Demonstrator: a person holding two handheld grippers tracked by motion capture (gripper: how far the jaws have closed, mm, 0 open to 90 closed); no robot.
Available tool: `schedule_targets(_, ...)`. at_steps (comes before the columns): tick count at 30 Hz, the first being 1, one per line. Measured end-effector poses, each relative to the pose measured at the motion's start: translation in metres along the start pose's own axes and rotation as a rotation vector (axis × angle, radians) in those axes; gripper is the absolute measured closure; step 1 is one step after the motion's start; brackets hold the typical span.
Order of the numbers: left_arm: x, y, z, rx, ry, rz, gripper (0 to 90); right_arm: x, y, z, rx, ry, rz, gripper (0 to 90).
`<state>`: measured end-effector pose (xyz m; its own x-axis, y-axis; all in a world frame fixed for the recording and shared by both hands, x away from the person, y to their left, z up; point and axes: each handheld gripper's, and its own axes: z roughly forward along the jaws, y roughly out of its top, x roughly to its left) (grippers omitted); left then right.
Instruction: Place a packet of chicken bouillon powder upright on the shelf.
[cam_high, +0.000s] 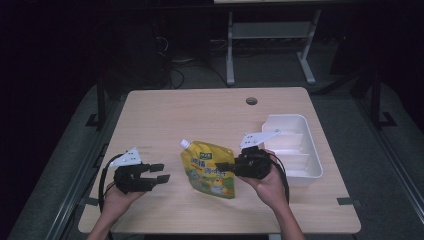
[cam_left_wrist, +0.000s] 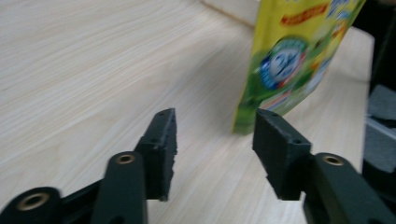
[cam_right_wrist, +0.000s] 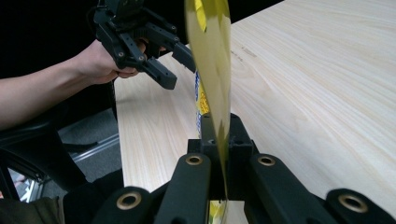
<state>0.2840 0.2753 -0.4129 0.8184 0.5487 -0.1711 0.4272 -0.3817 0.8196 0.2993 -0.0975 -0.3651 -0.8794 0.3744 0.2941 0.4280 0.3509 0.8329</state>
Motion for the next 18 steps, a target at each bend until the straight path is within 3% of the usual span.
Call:
schedule_targets(5,-0.002,-0.01,-0.001,0.018,0.017,-0.002,41.3,-0.006,0.004,-0.008,-0.022,0.0,0.006,88.9)
schedule_targets(10,-0.004,-0.016,-0.005,0.017,0.037,0.0,36.7,-0.011,0.007,-0.012,-0.01,-0.015,0.01,88.9)
schedule_targets(18,0.007,-0.021,-0.009,0.008,0.066,-0.044,32.6,-0.02,0.024,-0.028,-0.001,-0.051,0.011,88.9)
